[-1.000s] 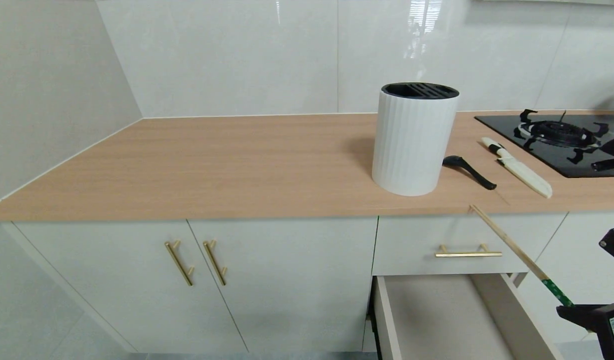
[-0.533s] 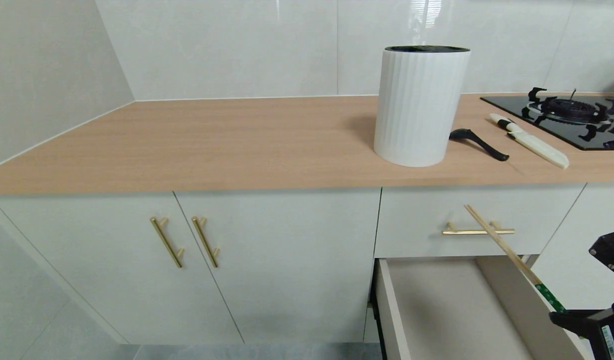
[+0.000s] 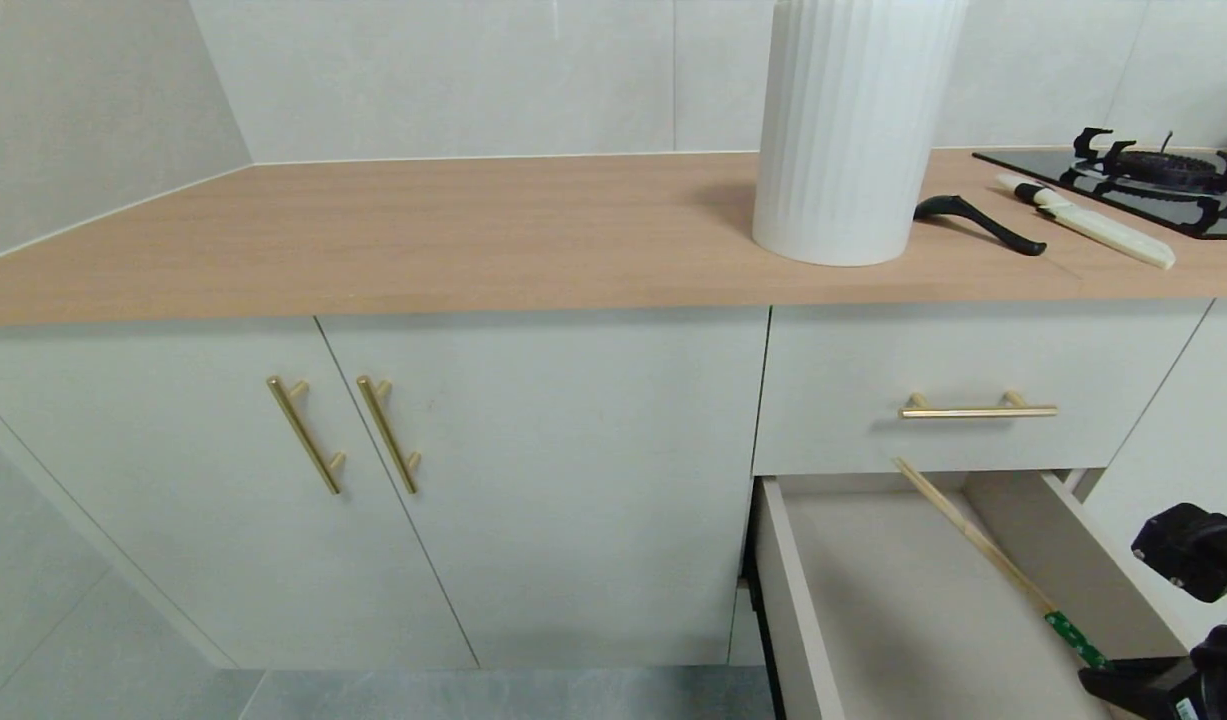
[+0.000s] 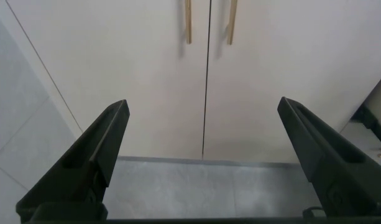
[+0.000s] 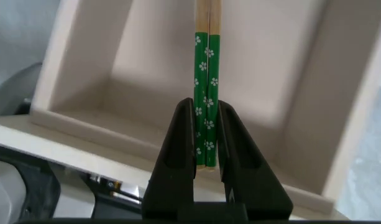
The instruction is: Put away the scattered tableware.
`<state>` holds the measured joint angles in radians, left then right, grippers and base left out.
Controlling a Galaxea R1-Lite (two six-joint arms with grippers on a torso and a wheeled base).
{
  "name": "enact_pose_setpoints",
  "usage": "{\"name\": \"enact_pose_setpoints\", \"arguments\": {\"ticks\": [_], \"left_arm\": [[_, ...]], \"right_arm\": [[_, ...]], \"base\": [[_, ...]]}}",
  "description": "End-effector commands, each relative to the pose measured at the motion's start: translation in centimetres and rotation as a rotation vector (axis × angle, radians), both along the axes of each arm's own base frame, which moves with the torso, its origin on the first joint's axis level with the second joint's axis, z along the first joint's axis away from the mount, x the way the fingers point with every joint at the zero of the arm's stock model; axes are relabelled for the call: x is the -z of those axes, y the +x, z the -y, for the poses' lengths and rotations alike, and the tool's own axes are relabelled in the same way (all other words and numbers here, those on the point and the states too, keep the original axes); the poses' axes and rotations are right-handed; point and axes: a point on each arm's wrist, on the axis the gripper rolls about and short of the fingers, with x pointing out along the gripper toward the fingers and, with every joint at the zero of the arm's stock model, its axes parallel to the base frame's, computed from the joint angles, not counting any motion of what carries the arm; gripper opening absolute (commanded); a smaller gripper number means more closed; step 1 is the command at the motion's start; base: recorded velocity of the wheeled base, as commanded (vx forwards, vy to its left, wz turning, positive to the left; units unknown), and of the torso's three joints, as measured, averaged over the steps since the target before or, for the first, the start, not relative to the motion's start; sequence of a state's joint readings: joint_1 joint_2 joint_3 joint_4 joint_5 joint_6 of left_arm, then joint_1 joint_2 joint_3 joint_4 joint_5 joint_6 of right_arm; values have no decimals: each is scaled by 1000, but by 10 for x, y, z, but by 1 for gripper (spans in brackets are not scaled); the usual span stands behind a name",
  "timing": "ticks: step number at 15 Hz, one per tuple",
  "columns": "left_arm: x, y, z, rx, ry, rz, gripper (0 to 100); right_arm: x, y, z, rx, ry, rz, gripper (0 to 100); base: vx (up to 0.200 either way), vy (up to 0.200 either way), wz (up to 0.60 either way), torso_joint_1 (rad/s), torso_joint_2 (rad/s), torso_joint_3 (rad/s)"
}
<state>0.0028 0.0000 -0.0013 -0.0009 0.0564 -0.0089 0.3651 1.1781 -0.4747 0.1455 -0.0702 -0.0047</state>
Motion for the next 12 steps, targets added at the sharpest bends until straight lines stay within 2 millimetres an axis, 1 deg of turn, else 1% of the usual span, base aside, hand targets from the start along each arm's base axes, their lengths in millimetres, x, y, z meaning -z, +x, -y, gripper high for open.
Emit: {"name": "enact_pose_setpoints", "arguments": {"ticks": [1, 4, 6, 8, 10, 11, 12], "left_arm": [[0, 0, 0, -1, 0, -2, 100], [0, 0, 0, -1, 0, -1, 100], [0, 0, 0, -1, 0, -1, 100], [0, 0, 0, -1, 0, -1, 100], [0, 0, 0, -1, 0, 1, 100], [0, 0, 0, -1, 0, -1, 100], [0, 0, 0, -1, 0, -1, 100]], "right_arm": [[10, 7, -5, -16, -24, -66, 0], [23, 17, -9, -18, -55, -144, 0], [35, 29, -15, -15, -74, -199, 0], [59, 56, -25, 17, -75, -250, 0], [83, 88, -41, 106, -13, -277, 0], [94, 99, -47, 117, -10, -296, 0], [107, 105, -50, 118, -28, -334, 0]], "base": [[0, 0, 0, -32, 95, 41], [0, 0, 0, 0, 0, 0], [0, 0, 0, 0, 0, 0], [0, 0, 0, 0, 0, 0], [0, 0, 0, 0, 0, 0], [0, 0, 0, 0, 0, 0], [0, 0, 0, 0, 0, 0]]}}
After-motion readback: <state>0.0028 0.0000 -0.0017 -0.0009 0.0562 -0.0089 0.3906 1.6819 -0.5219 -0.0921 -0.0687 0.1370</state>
